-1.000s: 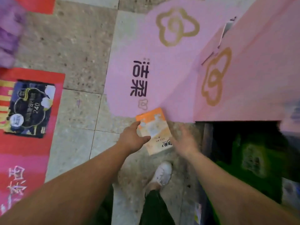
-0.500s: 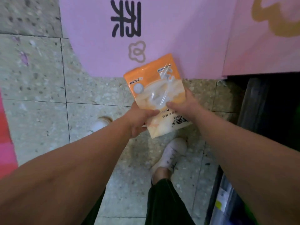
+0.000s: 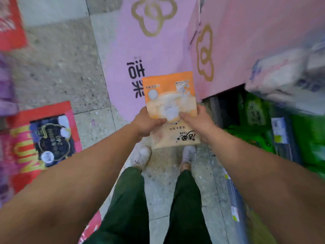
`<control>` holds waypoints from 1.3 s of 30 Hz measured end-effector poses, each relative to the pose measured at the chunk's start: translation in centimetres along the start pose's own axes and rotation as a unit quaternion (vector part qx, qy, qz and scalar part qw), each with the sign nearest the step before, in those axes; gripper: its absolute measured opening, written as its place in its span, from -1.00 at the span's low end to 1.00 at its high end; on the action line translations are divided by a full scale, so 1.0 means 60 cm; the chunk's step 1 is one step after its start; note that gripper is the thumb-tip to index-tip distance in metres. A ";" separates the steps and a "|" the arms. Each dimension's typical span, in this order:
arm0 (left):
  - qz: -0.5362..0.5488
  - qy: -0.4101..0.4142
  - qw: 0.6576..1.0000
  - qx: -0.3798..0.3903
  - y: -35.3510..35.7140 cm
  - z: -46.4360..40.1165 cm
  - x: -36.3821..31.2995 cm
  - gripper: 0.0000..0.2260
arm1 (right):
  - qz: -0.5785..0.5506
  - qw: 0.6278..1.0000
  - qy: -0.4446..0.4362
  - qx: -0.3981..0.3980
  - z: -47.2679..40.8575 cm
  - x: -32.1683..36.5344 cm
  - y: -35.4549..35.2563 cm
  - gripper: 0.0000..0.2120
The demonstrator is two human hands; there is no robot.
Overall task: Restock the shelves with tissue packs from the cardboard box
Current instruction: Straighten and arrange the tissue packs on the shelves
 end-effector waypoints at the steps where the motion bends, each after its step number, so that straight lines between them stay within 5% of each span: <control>1: -0.040 0.026 0.999 0.006 0.004 0.034 -0.025 -0.48 | -0.019 1.000 -0.005 -0.013 0.037 0.009 0.003 -0.35; 7: -0.257 0.121 0.956 0.067 0.069 0.203 -0.134 -0.75 | -0.125 0.984 -0.031 -0.121 0.248 0.018 0.006 -0.45; 16: -0.456 0.183 0.849 0.195 0.339 0.386 -0.147 -0.78 | -0.274 0.904 -0.056 -0.324 0.564 -0.132 -0.042 -0.44; 20: -0.514 0.212 0.787 0.268 0.491 0.456 -0.091 -0.79 | -0.315 0.852 -0.052 -0.415 0.720 -0.236 -0.055 -0.53; 24: -0.564 0.220 0.728 0.321 0.625 0.519 -0.003 -0.35 | -0.329 0.802 -0.051 -0.496 0.873 -0.355 -0.041 -0.58; 29: -0.594 0.270 0.654 0.382 0.767 0.665 0.116 -0.64 | -0.370 0.719 -0.061 -0.586 1.043 -0.486 0.012 -0.49; 39: -0.594 0.372 0.537 0.469 1.006 0.878 0.289 -0.46 | -0.354 0.608 -0.047 -0.709 1.323 -0.684 0.051 -0.44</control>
Point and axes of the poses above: each hand's wrist, its own z-axis away from the middle knuckle, its own y-axis out of the palm, x = y × z, the point moved 4 cm from there along -z, towards the middle knuckle, and after that the axes turned 15 degrees about x, right-handed, at the moved point
